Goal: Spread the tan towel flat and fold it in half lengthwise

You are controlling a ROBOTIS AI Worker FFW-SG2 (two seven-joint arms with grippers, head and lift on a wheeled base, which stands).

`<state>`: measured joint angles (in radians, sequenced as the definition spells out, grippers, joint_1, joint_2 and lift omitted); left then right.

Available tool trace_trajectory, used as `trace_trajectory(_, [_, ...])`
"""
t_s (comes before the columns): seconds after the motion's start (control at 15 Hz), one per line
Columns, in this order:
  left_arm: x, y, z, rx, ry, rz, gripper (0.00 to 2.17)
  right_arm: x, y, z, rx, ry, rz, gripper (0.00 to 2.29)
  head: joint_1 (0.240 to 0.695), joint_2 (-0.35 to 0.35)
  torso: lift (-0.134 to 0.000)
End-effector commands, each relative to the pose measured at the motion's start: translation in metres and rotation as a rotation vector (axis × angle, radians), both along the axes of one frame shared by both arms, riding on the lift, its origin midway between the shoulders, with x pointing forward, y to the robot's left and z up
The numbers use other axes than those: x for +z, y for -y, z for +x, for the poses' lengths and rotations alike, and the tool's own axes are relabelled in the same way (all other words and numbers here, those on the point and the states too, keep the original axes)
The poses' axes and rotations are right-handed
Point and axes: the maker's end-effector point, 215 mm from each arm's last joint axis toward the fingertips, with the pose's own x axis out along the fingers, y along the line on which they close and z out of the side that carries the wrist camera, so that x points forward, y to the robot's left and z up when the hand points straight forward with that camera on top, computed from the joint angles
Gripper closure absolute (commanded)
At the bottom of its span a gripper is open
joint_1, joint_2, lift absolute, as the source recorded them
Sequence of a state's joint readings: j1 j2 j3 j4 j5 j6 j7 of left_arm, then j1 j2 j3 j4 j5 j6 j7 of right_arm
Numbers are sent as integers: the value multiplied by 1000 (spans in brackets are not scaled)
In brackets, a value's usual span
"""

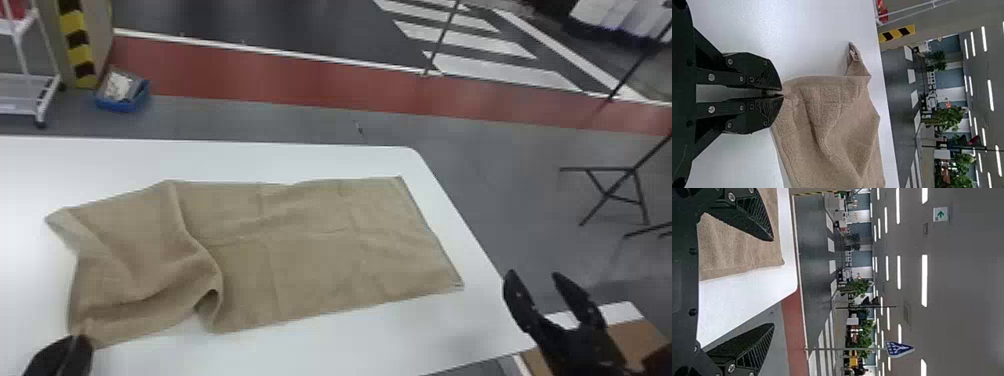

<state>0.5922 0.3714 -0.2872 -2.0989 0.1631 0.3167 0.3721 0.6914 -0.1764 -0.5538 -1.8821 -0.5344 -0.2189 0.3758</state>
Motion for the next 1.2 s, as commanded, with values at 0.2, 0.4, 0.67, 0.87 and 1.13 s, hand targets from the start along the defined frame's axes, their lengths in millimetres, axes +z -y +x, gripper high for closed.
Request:
trace_trajectory(0.2, [25,0,8,7,50,-12,1028,-9,7,8,-15,-10,-1,117,695,-350,-128])
trace_trajectory(0.4, [51,1,14,14,101,-26,1409,-33,4,22,-3,-71,-2,117,695,-350,-128])
trace_trajectory(0.67, [69,-1,18,18,133,-31,1416,-96,-1,53,59,-209,55,221,695,-350,-128])
trace_trajectory(0.87, [73,-6,19,30,140,-25,1413,-115,-8,63,92,-230,78,302,695,-350,-128])
trace_trajectory(1.13, [71,-8,20,34,139,-16,1416,-120,-11,68,104,-249,64,437,695,-350,-128])
